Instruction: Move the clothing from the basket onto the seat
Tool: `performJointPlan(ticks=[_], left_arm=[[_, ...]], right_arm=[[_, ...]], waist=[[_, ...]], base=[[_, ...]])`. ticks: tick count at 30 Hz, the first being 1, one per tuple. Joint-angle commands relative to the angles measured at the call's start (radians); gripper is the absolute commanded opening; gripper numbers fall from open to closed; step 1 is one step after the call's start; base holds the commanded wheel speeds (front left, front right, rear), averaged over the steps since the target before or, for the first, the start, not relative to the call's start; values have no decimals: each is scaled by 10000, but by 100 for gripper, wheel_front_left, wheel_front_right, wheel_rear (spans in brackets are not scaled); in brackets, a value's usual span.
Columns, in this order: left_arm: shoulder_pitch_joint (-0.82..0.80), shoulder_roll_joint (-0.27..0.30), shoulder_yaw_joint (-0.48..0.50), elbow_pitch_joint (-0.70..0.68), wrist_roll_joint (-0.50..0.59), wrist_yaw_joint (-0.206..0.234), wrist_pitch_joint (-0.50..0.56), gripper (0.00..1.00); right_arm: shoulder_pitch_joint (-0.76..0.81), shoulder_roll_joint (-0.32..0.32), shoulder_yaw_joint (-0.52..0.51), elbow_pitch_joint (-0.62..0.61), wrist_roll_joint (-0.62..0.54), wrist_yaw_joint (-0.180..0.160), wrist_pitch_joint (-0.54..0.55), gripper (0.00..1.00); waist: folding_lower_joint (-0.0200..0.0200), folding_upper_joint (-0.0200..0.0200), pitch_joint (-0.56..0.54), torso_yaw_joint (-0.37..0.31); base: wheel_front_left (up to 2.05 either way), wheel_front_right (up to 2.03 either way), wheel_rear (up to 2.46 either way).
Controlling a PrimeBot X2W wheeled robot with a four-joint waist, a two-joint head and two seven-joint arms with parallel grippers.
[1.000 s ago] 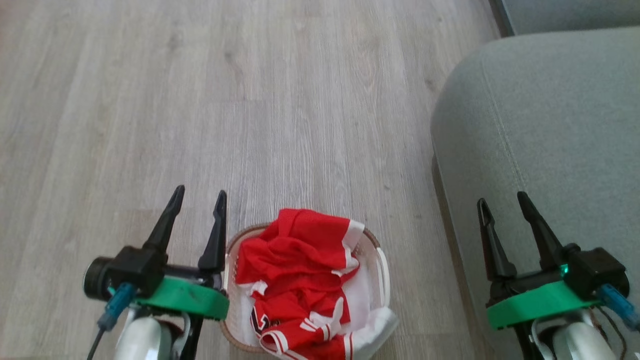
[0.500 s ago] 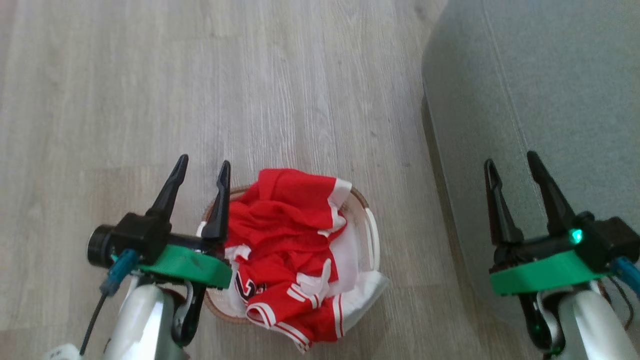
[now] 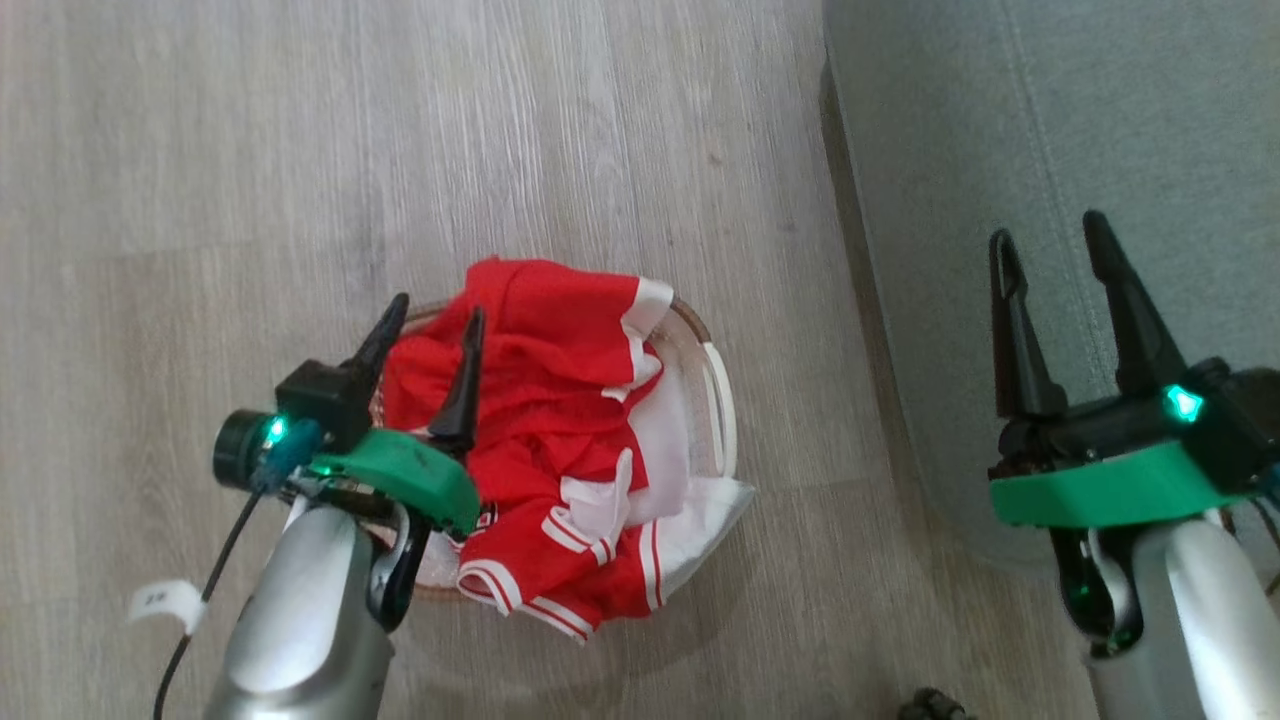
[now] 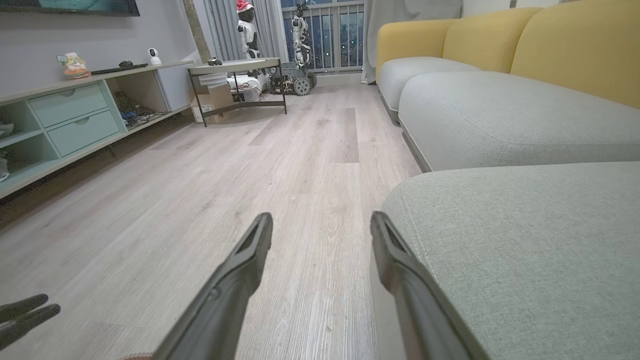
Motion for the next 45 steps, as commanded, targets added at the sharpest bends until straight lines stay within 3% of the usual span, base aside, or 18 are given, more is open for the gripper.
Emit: performJointPlan(ticks=[1, 18, 26, 41, 45], left_arm=[[-239, 156, 207, -153, -80, -8, -19, 100], [-2964, 100, -599, 4443, -818, -61, 548, 100], [-4133, 92, -873, 6257, -1346, -66, 1336, 100], [-5957, 334, -1008, 7654, -2247, -48, 2154, 100], [-6333, 351, -957, 7803, -2333, 156, 2187, 100]], right_arm=[[-200, 23, 135, -381, -84, -2, -93, 100], [-1318, 185, 103, -767, -163, -2, -93, 100], [-1858, 358, 221, -1033, -177, -2, -93, 100], [-2545, 616, 582, -1265, -158, -2, -93, 100], [-2583, 659, 618, -1323, -146, -2, -93, 100]], waist=[[-1, 0, 241, -72], [-1, 0, 2147, -506], [-1, 0, 3136, -826], [-1, 0, 4505, -1589], [-1, 0, 4748, -1726]], base=[[0, 0, 0], [0, 0, 0], [0, 0, 0], [0, 0, 0], [0, 0, 0]])
